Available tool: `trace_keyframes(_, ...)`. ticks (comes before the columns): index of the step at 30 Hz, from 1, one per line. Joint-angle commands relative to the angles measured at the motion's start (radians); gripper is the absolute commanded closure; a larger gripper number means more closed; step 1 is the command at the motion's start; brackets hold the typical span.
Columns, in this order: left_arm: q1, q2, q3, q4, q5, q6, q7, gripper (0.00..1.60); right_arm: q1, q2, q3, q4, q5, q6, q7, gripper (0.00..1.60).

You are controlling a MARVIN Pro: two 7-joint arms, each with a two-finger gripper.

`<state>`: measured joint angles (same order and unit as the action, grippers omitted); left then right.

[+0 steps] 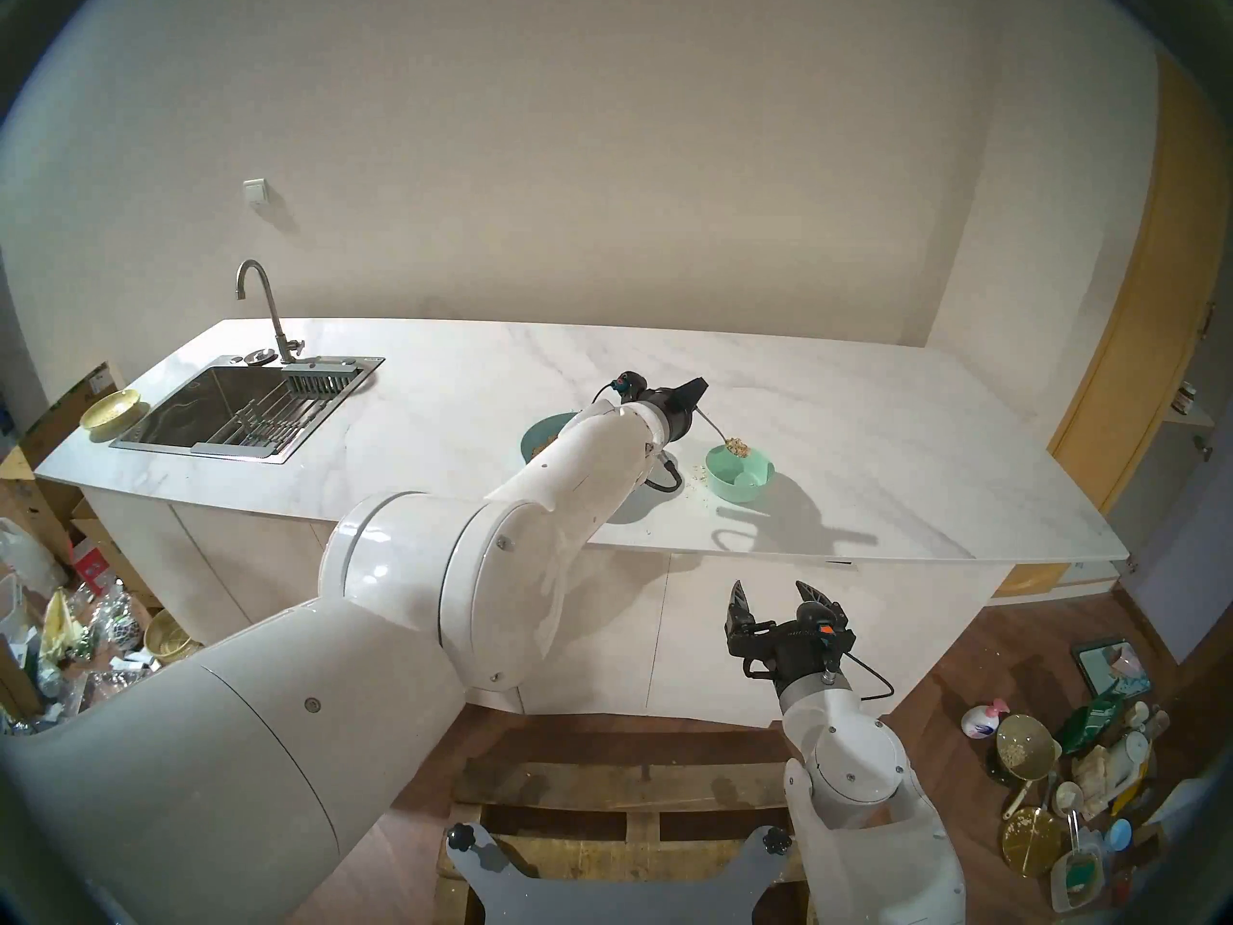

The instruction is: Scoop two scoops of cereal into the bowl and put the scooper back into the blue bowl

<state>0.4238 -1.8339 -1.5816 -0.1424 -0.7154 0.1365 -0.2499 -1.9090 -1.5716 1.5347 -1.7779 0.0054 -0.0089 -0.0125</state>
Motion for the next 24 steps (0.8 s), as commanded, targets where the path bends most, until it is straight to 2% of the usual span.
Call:
trace_keyframes(1,-0.038,0.001,0.011,-0.023,0.011,-0.014,-0.029,1.60,0.006,-0.001,0.000,-0.024,0.000,-0.006,-0.001,0.00)
trace_keyframes(19,-0.071,-0.024,0.080,-0.031,0.070,-0.038,-0.001,1.60,0.007,-0.001,0.000,-0.022,0.000,-0.006,0.000,0.00)
trace_keyframes(24,-0.077,-0.028,0.116,-0.030,0.099,-0.043,-0.009,1.60,0.007,-0.001,0.000,-0.022,0.000,-0.006,0.000,0.00)
